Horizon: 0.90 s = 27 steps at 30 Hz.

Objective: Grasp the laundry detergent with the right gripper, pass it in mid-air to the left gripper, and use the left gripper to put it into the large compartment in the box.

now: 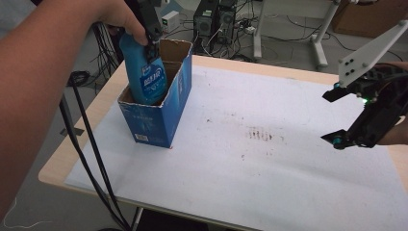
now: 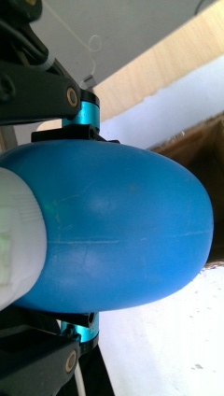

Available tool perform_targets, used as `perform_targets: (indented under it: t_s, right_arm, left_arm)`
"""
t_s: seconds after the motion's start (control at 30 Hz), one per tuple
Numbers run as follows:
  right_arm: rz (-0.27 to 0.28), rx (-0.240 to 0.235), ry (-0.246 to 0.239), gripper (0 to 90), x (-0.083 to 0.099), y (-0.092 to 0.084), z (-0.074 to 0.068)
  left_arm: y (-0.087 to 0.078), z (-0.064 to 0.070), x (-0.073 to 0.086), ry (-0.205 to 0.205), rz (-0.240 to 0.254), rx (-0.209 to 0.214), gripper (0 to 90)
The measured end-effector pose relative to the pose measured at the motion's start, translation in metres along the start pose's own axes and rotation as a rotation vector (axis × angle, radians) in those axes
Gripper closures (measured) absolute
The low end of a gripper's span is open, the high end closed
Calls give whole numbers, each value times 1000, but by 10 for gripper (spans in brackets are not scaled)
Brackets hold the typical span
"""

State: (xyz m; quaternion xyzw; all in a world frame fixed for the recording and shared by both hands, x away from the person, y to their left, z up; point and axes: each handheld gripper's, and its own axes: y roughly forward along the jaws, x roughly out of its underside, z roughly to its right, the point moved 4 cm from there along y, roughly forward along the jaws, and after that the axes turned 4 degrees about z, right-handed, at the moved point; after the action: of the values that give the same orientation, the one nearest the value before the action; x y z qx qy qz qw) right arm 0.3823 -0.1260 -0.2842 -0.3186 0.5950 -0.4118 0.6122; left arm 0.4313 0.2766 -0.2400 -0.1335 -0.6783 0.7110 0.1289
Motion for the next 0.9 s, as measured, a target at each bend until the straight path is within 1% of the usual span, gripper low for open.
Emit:
perform_targets:
  t_s: [0.03,0.07,0.1,0.13,0.17,0.2,0.23,0.27,0.3,0.33,0.37,0.4,0.43,0.47,0.5,0.53,0.57,0.63,0.67,0.73,0.87,0.9]
  right_arm:
    - [-13,5,2,6,2,-2,2]
    - [-13,5,2,6,2,-2,2]
    - [-21,11,8,6,4,-6,4]
    - [-21,11,8,6,4,-6,4]
    - [-23,18,14,6,6,-9,6]
    - [-23,21,15,6,7,-11,8]
    - [-25,23,25,6,8,-12,9]
    - [-25,23,25,6,8,-12,9]
    - [-19,25,37,6,12,-14,12]
    - [-19,25,37,6,12,-14,12]
    - [-19,23,46,6,15,-15,15]
    - [-19,23,46,6,15,-15,15]
    - [-25,28,55,6,19,-16,17]
    - [-25,28,55,6,19,-16,17]
    - [-31,29,62,6,22,-16,18]
    - [-31,29,62,6,22,-16,18]
    - [-33,29,68,6,23,-16,19]
    - [-35,29,68,6,24,-16,20]
    - [-38,29,68,6,24,-16,20]
    - [-40,31,71,6,24,-16,20]
    - [-44,30,63,6,23,-15,20]
    - [-46,30,68,6,23,-14,19]
  left_arm:
    - [8,1,0,41,2,-3,392]
    - [8,1,0,41,2,-3,392]
    - [16,2,0,83,2,-3,391]
    - [16,2,0,83,2,-3,392]
    - [24,3,-2,130,9,-3,391]
    - [24,3,-2,130,9,-3,391]
    - [31,3,-3,166,1,-9,391]
    - [31,3,-3,166,1,-9,391]
    - [36,5,-3,201,3,-10,391]
    - [39,5,-4,219,-1,-11,391]
    - [47,6,-4,279,-4,-5,391]
    - [47,6,-4,279,-4,-5,391]
    - [55,8,-4,314,-4,2,391]
    - [55,8,-4,314,-4,2,390]
    - [61,8,-5,353,-12,0,390]
    - [61,8,-5,353,-12,0,390]
    - [67,9,-5,359,-20,-2,390]
    - [67,9,-5,359,-20,-2,389]
    - [76,8,-4,381,-30,8,389]
    - [81,6,-4,386,-33,17,388]
    - [87,6,-2,392,-29,19,388]
    - [90,4,-2,410,-41,10,388]
